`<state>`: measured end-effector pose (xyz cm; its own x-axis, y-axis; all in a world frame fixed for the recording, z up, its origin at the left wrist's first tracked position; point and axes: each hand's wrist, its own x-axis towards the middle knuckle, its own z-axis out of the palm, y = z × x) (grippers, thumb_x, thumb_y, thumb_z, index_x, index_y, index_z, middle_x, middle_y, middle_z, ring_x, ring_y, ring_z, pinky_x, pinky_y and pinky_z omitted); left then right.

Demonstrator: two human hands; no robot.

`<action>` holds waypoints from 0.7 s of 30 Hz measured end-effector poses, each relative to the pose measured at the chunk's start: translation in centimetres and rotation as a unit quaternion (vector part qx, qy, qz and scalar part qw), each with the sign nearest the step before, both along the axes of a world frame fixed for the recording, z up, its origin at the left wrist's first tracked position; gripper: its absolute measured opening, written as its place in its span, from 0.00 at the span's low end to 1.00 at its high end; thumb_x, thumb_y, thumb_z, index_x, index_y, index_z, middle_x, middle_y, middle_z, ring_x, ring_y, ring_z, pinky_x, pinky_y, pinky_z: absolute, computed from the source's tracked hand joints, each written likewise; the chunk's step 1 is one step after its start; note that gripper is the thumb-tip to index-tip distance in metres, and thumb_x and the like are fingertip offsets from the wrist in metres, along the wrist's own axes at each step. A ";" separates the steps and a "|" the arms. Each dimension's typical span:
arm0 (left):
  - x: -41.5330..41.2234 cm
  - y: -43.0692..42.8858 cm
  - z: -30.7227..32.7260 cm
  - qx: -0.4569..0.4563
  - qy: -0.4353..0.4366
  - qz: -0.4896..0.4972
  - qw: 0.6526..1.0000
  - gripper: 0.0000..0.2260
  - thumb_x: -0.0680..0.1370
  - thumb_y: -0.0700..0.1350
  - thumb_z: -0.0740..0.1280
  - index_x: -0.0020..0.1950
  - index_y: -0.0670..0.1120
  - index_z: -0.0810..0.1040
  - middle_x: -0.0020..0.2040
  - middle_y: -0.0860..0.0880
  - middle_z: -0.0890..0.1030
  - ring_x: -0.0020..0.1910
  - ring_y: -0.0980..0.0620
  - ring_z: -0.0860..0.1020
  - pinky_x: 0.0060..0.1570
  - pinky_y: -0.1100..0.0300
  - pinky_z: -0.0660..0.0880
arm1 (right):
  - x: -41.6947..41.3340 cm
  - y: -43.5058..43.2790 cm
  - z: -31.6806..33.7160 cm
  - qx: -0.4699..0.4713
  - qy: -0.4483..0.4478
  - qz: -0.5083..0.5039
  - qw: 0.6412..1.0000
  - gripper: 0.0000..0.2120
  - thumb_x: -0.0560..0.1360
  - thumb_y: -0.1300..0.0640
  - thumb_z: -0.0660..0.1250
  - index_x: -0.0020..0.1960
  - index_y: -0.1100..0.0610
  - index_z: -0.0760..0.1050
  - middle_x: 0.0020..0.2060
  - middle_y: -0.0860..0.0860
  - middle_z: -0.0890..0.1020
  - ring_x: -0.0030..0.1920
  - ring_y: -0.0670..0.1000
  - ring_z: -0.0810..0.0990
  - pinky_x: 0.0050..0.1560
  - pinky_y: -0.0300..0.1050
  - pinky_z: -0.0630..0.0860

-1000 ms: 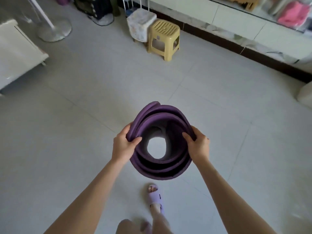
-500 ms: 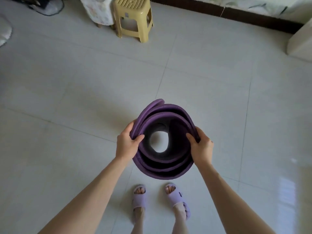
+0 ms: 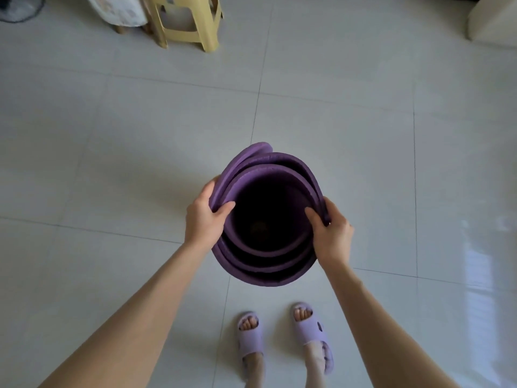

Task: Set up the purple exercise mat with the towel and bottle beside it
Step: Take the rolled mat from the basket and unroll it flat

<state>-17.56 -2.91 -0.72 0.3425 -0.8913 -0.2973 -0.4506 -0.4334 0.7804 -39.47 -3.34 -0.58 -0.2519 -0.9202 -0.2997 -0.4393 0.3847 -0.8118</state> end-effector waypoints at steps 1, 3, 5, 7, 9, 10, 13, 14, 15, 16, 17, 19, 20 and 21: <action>-0.2 0.4 -0.1 -0.002 0.005 -0.001 1.000 0.24 0.74 0.41 0.71 0.70 0.47 0.72 0.62 0.51 0.80 0.59 0.51 0.78 0.60 0.65 0.70 | 0.0 0.2 0.1 0.003 -0.007 -0.004 1.000 0.06 0.76 0.59 0.67 0.52 0.57 0.78 0.32 0.41 0.76 0.32 0.36 0.72 0.37 0.26 0.68; -0.8 0.8 -0.4 0.000 0.028 0.012 1.000 0.24 0.76 0.43 0.69 0.71 0.46 0.70 0.65 0.50 0.77 0.63 0.52 0.75 0.63 0.65 0.68 | 0.0 0.4 0.2 0.019 -0.025 -0.014 0.999 0.07 0.77 0.58 0.66 0.54 0.56 0.78 0.33 0.42 0.76 0.31 0.35 0.73 0.37 0.25 0.69; -1.5 1.0 -0.5 0.003 0.048 0.033 0.998 0.24 0.77 0.44 0.68 0.73 0.45 0.68 0.68 0.50 0.75 0.66 0.53 0.73 0.62 0.71 0.64 | -0.1 0.6 0.3 0.036 -0.040 -0.016 0.998 0.09 0.77 0.57 0.66 0.57 0.54 0.77 0.36 0.41 0.78 0.33 0.34 0.74 0.38 0.24 0.69; -1.8 1.0 -0.6 0.011 0.054 0.042 0.998 0.24 0.78 0.45 0.67 0.73 0.46 0.66 0.68 0.50 0.75 0.66 0.53 0.72 0.59 0.74 0.63 | -0.1 0.7 0.2 0.058 -0.047 -0.013 0.997 0.13 0.77 0.54 0.66 0.61 0.52 0.75 0.41 0.39 0.79 0.39 0.35 0.77 0.39 0.23 0.69; -1.6 1.1 -0.6 0.021 0.063 0.037 0.997 0.24 0.78 0.45 0.67 0.73 0.47 0.67 0.65 0.52 0.77 0.62 0.54 0.74 0.54 0.78 0.64 | -0.1 0.7 0.3 0.085 -0.059 -0.011 0.995 0.16 0.77 0.51 0.67 0.63 0.51 0.73 0.45 0.40 0.79 0.44 0.38 0.78 0.41 0.26 0.70; -1.5 1.1 -0.5 0.026 0.067 0.032 0.997 0.24 0.77 0.45 0.68 0.73 0.48 0.67 0.63 0.53 0.77 0.58 0.56 0.75 0.51 0.81 0.64 | 0.0 0.6 0.4 0.100 -0.066 -0.009 0.993 0.17 0.76 0.50 0.68 0.63 0.50 0.72 0.46 0.41 0.79 0.46 0.40 0.78 0.43 0.27 0.71; -1.1 1.5 -0.3 0.040 0.069 0.005 0.997 0.25 0.77 0.43 0.67 0.73 0.49 0.66 0.62 0.54 0.77 0.56 0.58 0.74 0.51 0.79 0.65 | 0.1 -0.2 0.9 0.138 -0.086 -0.011 0.987 0.21 0.72 0.45 0.71 0.61 0.48 0.69 0.49 0.42 0.79 0.51 0.46 0.79 0.52 0.42 0.76; -1.0 1.7 -0.3 0.044 0.069 -0.006 0.997 0.25 0.77 0.42 0.67 0.73 0.49 0.65 0.63 0.55 0.76 0.57 0.58 0.74 0.54 0.76 0.65 | 0.1 -0.5 1.1 0.145 -0.092 -0.006 0.985 0.23 0.71 0.44 0.72 0.62 0.48 0.69 0.50 0.42 0.79 0.52 0.46 0.79 0.55 0.45 0.77; -1.0 2.0 -0.2 0.049 0.069 -0.016 0.996 0.25 0.77 0.42 0.67 0.73 0.50 0.65 0.63 0.55 0.76 0.58 0.58 0.74 0.55 0.74 0.65 | 0.1 -0.8 1.3 0.149 -0.096 0.000 0.984 0.27 0.69 0.44 0.73 0.65 0.48 0.69 0.53 0.42 0.79 0.53 0.45 0.79 0.57 0.47 0.77; -0.9 2.4 -0.1 0.053 0.070 -0.022 0.996 0.25 0.77 0.42 0.67 0.74 0.50 0.65 0.64 0.55 0.76 0.59 0.58 0.74 0.57 0.72 0.66 | 0.0 -1.0 1.5 0.152 -0.093 0.005 0.984 0.32 0.68 0.43 0.74 0.69 0.48 0.67 0.57 0.42 0.78 0.56 0.46 0.78 0.60 0.47 0.76; -0.9 2.9 -0.1 0.056 0.070 -0.024 0.996 0.25 0.77 0.42 0.67 0.74 0.50 0.65 0.64 0.56 0.75 0.60 0.58 0.73 0.58 0.71 0.66 | -0.1 -1.2 1.6 0.157 -0.084 0.013 0.984 0.38 0.67 0.43 0.75 0.73 0.47 0.63 0.62 0.42 0.76 0.60 0.47 0.77 0.62 0.46 0.74; -0.9 4.0 0.1 0.059 0.071 -0.023 0.995 0.25 0.77 0.41 0.67 0.73 0.49 0.65 0.64 0.57 0.74 0.60 0.58 0.73 0.57 0.73 0.65 | -0.2 -1.3 1.8 0.171 -0.065 0.024 0.983 0.44 0.67 0.43 0.75 0.76 0.47 0.57 0.66 0.44 0.72 0.65 0.48 0.73 0.63 0.43 0.70; -0.9 4.4 0.0 0.060 0.072 -0.023 0.995 0.25 0.77 0.41 0.67 0.73 0.49 0.65 0.63 0.57 0.74 0.59 0.58 0.73 0.56 0.76 0.64 | -0.2 -1.3 2.0 0.174 -0.060 0.026 0.983 0.43 0.67 0.42 0.75 0.76 0.47 0.58 0.66 0.44 0.73 0.65 0.48 0.73 0.64 0.43 0.70; -0.9 5.1 0.1 0.062 0.074 -0.025 0.995 0.25 0.77 0.41 0.68 0.73 0.49 0.66 0.62 0.58 0.74 0.59 0.59 0.73 0.54 0.79 0.64 | -0.1 -1.1 2.1 0.176 -0.062 0.025 0.982 0.39 0.67 0.40 0.73 0.74 0.46 0.62 0.64 0.43 0.75 0.64 0.48 0.75 0.64 0.45 0.71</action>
<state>-18.45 2.16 -0.60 0.2433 -0.8593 -0.4500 -0.3570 -0.5107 0.7821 -39.60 -4.44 1.52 -0.1501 -0.7650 -0.6263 -0.3719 0.6307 -0.6811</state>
